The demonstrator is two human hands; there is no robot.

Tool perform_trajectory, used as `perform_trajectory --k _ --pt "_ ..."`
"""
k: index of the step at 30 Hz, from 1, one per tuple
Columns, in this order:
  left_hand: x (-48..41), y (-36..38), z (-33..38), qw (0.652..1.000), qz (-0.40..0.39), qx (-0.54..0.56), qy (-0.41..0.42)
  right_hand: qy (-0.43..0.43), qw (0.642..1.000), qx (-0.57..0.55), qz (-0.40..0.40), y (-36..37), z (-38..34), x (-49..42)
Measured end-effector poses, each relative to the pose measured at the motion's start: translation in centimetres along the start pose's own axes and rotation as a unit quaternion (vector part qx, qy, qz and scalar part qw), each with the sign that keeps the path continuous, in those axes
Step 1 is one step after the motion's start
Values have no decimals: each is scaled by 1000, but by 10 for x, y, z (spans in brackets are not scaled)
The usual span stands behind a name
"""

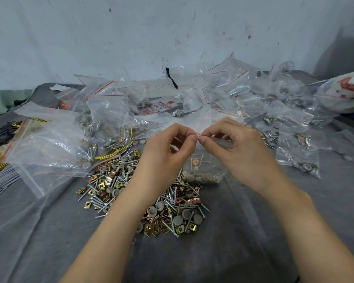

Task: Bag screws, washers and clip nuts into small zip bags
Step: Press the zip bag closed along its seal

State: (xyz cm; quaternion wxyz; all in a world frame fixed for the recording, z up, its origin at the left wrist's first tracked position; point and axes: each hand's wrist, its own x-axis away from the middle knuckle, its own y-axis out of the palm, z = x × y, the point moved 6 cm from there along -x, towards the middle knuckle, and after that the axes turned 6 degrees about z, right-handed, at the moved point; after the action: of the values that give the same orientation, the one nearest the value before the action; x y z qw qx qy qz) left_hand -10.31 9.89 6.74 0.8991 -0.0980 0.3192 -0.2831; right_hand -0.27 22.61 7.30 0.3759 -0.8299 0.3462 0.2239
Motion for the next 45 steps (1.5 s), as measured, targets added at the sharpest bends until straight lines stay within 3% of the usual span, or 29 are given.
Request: perform_trajectory --k 16,30,38,45 --pt "-4 -12 -6 997 57 27 -46 22 999 7 22 -25 11 -3" --pt "-3 -21 0 994 69 60 -52 94 988 -30 116 -34 22 -3" --pt "-4 -19 12 993 21 103 -49 103 972 -175 119 -26 12 -4" --pt "-6 1 32 998 -47 35 18 97 966 -222 88 -6 0 -3"
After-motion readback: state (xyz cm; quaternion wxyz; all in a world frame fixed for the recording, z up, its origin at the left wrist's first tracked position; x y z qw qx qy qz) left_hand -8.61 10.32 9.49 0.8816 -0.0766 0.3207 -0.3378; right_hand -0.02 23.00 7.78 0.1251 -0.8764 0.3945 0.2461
